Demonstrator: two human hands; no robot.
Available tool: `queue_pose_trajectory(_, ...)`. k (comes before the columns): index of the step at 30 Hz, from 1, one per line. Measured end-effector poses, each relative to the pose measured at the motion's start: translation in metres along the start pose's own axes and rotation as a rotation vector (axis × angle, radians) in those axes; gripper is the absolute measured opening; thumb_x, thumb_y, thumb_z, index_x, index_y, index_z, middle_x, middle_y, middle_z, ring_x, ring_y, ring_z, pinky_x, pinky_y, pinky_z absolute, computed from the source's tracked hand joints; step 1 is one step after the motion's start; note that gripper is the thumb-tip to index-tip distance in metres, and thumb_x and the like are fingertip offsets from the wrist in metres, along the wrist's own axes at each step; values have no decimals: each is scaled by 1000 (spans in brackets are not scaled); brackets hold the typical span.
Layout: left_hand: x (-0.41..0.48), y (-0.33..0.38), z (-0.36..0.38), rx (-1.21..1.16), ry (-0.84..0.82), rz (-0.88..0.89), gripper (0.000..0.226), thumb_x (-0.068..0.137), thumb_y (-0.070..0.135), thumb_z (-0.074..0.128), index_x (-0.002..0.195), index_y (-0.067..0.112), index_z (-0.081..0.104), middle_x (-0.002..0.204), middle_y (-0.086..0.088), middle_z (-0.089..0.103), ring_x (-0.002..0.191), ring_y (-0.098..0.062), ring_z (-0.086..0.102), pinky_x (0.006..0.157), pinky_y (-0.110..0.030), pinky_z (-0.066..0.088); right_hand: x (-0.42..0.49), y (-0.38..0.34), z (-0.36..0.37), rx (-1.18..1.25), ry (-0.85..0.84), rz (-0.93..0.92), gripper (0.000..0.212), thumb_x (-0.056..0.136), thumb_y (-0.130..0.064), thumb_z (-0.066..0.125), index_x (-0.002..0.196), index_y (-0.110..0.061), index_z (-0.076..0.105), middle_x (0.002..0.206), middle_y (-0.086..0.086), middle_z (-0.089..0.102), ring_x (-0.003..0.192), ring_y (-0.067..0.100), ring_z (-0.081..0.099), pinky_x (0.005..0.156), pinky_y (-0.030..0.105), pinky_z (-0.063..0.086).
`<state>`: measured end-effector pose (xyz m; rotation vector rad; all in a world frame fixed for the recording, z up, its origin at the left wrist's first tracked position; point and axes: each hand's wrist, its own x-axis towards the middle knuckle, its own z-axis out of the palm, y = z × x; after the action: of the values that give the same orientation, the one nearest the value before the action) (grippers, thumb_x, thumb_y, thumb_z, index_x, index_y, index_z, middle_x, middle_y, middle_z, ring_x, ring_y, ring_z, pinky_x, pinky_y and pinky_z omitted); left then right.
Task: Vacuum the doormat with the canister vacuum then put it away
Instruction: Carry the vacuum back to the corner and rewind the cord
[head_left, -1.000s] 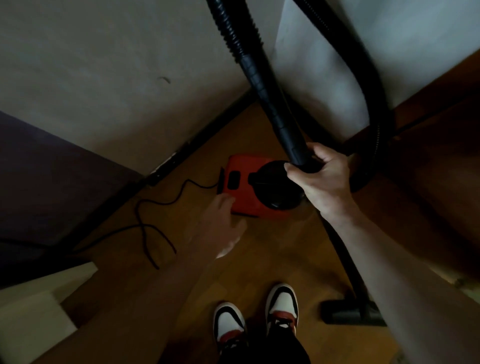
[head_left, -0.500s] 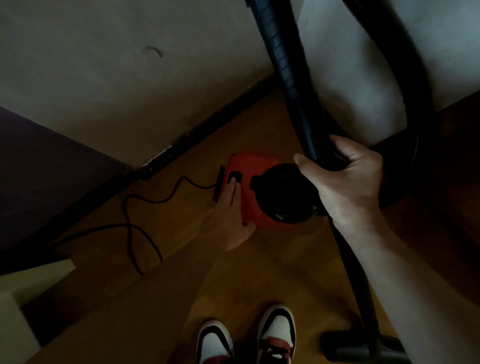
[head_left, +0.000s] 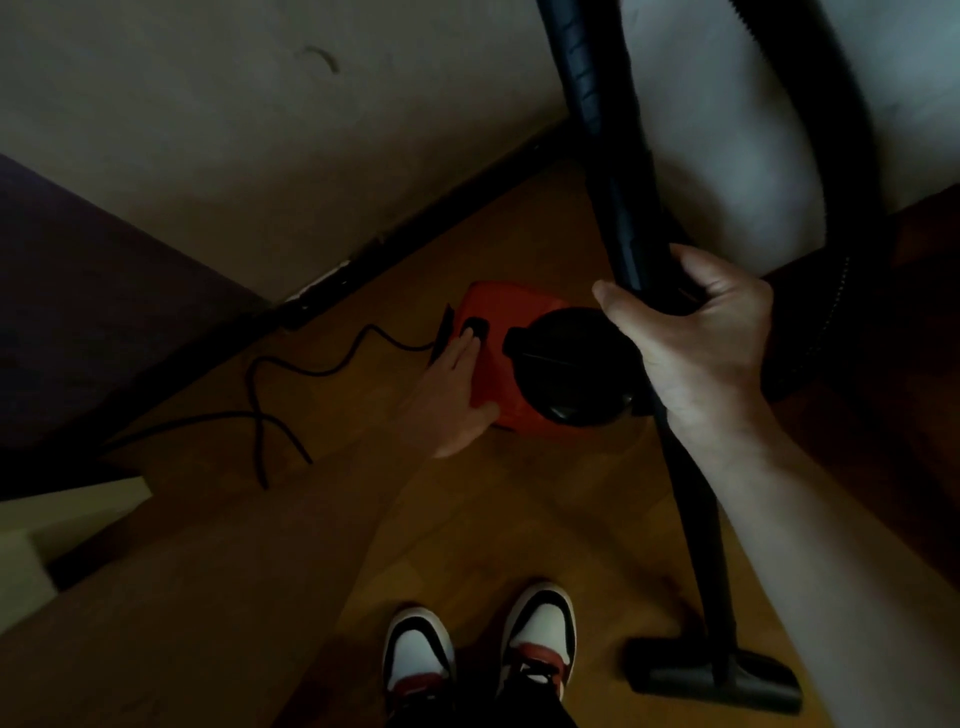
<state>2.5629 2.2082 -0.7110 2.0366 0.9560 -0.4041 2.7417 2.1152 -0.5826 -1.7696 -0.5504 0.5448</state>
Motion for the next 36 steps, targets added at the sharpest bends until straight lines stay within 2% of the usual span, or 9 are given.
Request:
queue_pose_trajectory(7,-33,14,-42,-101,120,102,82,92,39,59,157,23,12,164,8,8,150,-8,7,123,-38,17,-11,-18,1,-143,-113,-79,28,80,-13,82,106,-9,73,84,-4,68,76,8,68,69,24,57)
queue_pose_trajectory(12,-73,35,-91,-139,180,122,75,94,41,57,156,23,18,162,6,19,146,-10,24,117,-28,22,-23,-44,-7,-91,-202,-55,28,83,-21,82,107,-27,69,86,-14,65,83,18,70,72,41,63)
queue_pose_trajectory(15,-105,44,-115,-148,211,126,71,95,40,55,155,25,20,161,9,22,144,-9,25,112,-23,20,-33,-67,-6,-32,-223,-39,28,85,-13,80,106,-25,65,88,5,68,73,17,72,65,29,61)
queue_pose_trajectory(20,-159,41,-149,-158,279,139,61,96,41,54,151,29,30,155,10,34,141,-9,34,114,-28,31,-44,-103,5,-3,-220,-88,25,85,-8,79,107,-13,66,84,14,67,61,9,67,59,22,58)
queue_pose_trajectory(24,-196,29,-171,-191,431,102,49,96,33,58,143,30,43,129,-3,60,104,-25,60,79,-26,51,-49,-123,30,78,-236,-127,22,86,-11,78,96,-26,65,88,24,65,60,10,65,56,19,54)
queue_pose_trajectory(26,-215,20,-178,-222,493,130,46,95,32,58,140,30,47,119,5,63,93,-22,66,71,-25,55,-51,-131,46,139,-269,-157,18,87,-13,78,100,-21,67,87,27,62,59,15,63,56,22,53)
queue_pose_trajectory(28,-233,11,-183,-231,535,134,45,94,33,58,138,29,49,117,12,61,87,-17,68,74,-32,57,-53,-137,60,189,-303,-188,20,90,-12,76,107,-12,67,80,23,57,57,21,60,56,27,52)
queue_pose_trajectory(32,-266,6,-203,-196,646,110,39,94,29,59,132,23,54,124,12,60,114,1,54,94,-16,44,-64,-155,87,289,-345,-212,22,92,-8,73,112,-12,66,78,20,57,56,26,56,56,33,51)
queue_pose_trajectory(36,-296,7,-231,-214,815,131,27,93,20,62,120,18,62,112,9,66,105,1,61,89,-7,45,-78,-171,114,309,-390,-219,25,91,-8,73,111,1,62,69,6,59,56,23,58,58,32,51)
